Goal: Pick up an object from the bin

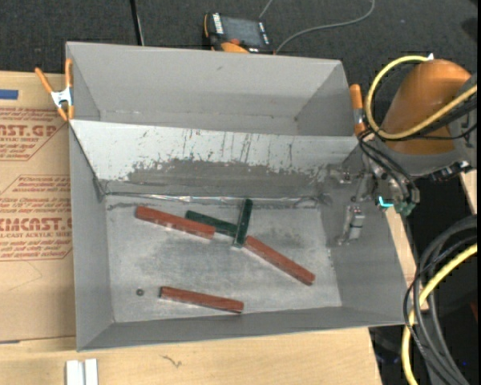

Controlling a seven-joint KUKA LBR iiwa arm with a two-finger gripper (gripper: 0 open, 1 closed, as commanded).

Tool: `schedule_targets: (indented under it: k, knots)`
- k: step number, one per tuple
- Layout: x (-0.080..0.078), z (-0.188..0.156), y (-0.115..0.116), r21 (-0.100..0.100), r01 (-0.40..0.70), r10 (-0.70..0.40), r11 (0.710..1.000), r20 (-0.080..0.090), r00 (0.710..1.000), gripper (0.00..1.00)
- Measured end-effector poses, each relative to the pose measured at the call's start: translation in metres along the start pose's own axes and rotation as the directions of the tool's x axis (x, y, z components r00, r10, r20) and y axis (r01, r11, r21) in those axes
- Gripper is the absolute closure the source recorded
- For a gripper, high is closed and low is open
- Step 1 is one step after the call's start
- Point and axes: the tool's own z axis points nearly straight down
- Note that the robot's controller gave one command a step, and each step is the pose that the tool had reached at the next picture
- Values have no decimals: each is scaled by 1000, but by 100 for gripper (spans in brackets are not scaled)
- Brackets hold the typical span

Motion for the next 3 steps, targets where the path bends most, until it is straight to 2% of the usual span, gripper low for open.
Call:
schedule_targets:
  k: [1, 2, 3]
  knots:
    - [32, 91, 75, -2, 99, -99, 995, -1, 995, 0]
    - [81, 88, 115, -2, -2, 2, 1000, 1, 1000, 0]
    - [79, 87, 113, 0, -3, 3, 1000, 5, 1000, 100]
